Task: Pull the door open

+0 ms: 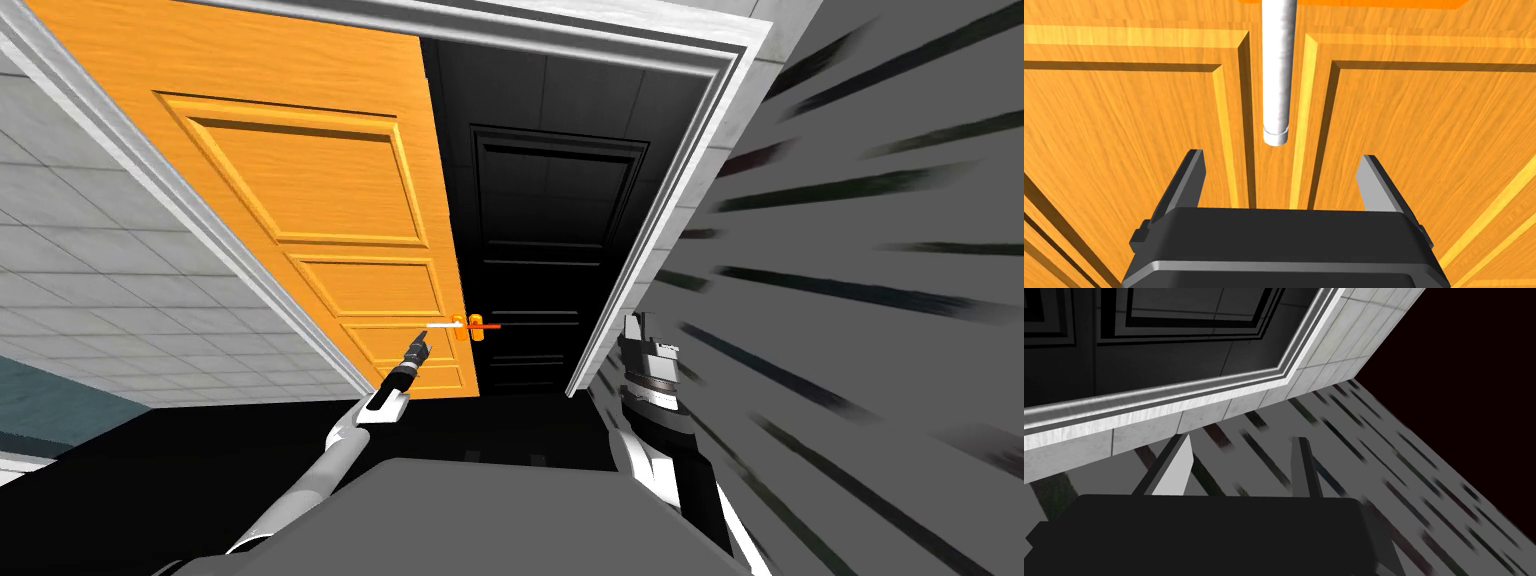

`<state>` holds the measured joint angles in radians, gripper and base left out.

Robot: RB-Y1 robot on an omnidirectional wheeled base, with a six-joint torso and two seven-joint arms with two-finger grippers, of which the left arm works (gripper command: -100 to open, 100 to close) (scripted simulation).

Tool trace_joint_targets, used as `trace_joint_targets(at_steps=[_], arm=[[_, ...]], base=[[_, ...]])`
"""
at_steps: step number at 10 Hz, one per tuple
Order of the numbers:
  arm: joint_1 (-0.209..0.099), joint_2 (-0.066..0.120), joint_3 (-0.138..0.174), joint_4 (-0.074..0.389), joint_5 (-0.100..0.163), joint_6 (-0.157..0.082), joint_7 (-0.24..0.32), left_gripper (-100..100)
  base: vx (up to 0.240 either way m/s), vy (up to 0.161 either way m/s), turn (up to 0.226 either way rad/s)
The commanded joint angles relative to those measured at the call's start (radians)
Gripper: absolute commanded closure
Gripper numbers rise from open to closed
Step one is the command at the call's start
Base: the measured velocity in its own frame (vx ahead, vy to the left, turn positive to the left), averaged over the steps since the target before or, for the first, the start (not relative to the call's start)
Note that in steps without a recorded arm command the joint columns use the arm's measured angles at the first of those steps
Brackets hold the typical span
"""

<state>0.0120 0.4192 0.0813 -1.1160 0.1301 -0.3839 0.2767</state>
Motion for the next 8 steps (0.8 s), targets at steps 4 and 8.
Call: trace_joint_targets(at_steps=[4,8], arm=[[-0.004,0.035,0.009,0.030,0.017,-0.031,0.034,-100],[-0.002,0.036,0.012,0.030,0.017,-0.027,0.032,100]], base=[[0.181,0.013,-0.155],[0.006,0.001,-0.003]])
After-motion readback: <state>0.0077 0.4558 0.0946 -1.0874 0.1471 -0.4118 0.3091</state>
